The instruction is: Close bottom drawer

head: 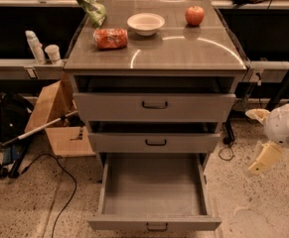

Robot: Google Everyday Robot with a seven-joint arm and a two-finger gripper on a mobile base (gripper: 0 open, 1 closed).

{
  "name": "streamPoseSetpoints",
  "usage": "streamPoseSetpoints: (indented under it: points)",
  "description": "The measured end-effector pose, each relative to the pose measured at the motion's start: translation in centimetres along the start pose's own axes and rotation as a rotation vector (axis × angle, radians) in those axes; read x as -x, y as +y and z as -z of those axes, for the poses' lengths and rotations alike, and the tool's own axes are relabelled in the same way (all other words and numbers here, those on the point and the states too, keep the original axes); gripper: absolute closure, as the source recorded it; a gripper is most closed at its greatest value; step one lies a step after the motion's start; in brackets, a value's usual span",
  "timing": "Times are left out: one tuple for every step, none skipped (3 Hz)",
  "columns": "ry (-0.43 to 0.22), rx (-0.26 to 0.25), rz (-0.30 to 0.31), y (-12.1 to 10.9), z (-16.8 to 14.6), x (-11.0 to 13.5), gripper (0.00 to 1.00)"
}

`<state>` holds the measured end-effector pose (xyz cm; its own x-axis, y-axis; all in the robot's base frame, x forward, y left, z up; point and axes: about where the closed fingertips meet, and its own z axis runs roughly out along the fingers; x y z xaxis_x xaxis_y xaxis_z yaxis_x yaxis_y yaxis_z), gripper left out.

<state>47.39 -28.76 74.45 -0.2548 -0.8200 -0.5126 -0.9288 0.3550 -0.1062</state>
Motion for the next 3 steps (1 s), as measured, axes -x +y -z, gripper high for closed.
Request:
streamPoseSetpoints:
  points:
    - [-0.013,0.007,-0.008,0.5,-1.4,-1.2,0.00]
    - [-0.028,0.027,-0.056,1.3,-3.5,-3.5,0.00]
    - [-0.034,0.027,-0.098,2.0,-5.4,-6.0,0.00]
